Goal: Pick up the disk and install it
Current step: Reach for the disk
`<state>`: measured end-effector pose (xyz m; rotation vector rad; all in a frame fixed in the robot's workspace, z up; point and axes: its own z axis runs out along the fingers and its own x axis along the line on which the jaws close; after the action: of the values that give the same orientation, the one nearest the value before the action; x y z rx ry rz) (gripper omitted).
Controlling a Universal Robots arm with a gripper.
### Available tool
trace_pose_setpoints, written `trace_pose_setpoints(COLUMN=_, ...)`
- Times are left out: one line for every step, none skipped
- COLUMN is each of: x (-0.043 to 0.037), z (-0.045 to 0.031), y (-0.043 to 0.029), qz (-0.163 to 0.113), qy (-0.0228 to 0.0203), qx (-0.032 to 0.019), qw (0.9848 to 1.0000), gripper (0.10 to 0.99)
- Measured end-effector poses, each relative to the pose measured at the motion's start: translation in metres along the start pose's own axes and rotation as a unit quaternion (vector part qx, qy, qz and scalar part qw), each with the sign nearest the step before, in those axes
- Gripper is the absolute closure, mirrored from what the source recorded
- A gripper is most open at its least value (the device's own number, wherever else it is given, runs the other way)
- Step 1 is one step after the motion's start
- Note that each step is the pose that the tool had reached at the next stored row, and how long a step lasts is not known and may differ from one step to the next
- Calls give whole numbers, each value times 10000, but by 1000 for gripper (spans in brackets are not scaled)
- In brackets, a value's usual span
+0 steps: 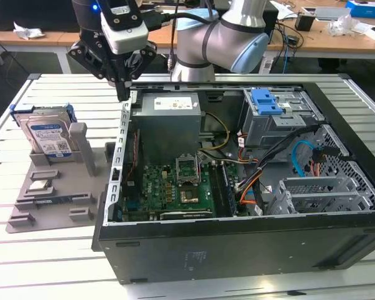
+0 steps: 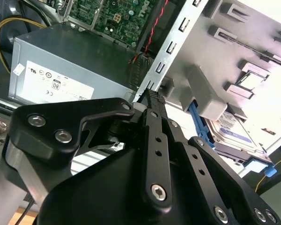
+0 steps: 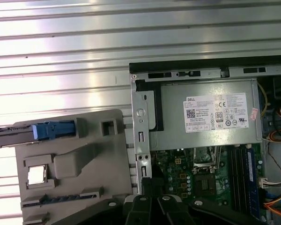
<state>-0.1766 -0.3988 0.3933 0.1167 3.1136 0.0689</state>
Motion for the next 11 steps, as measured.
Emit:
trace_pose_setpoints(x=26, z=-1, y=-2, qz=0, qy=1, qx=0, qw=10000, gripper=980)
trace_pose_setpoints(x=44, z=-1, y=-3, qz=0, qy=0, qx=0, qw=10000, gripper=980)
trace_pose_setpoints(x=67, z=-2, y=-5, qz=0, qy=0, qx=0, qw=10000, gripper=980)
trace_pose_setpoints(x=80, z=-2, y=-6, qz=0, qy=0, qx=0, qw=10000, gripper=980)
trace_pose_setpoints(x=91, z=-2, y=-7, qz=0, qy=0, qx=0, qw=10000, gripper=980)
trace_pose_setpoints(x=106, z=-3, y=-8, qz=-1, qy=0, qx=0, qw=10000, gripper=980)
trace_pose_setpoints(x=125, z=-4, y=-10, qz=-1, qy=1, qx=0, qw=10000, gripper=980)
trace_pose_setpoints(x=138, z=-4, y=-10, qz=0, qy=0, qx=0, qw=10000, gripper=980)
trace_pose_setpoints(x=150, z=-4, y=-11, qz=-1, qy=0, qx=0, qw=10000, gripper=980)
trace_pose_setpoints(x=164, z=-4, y=-12, qz=0, qy=0, qx=0, qw=10000, gripper=980)
trace_pose_setpoints(x=179, z=-5, y=-13, qz=0, qy=0, qx=0, qw=10000, gripper=980)
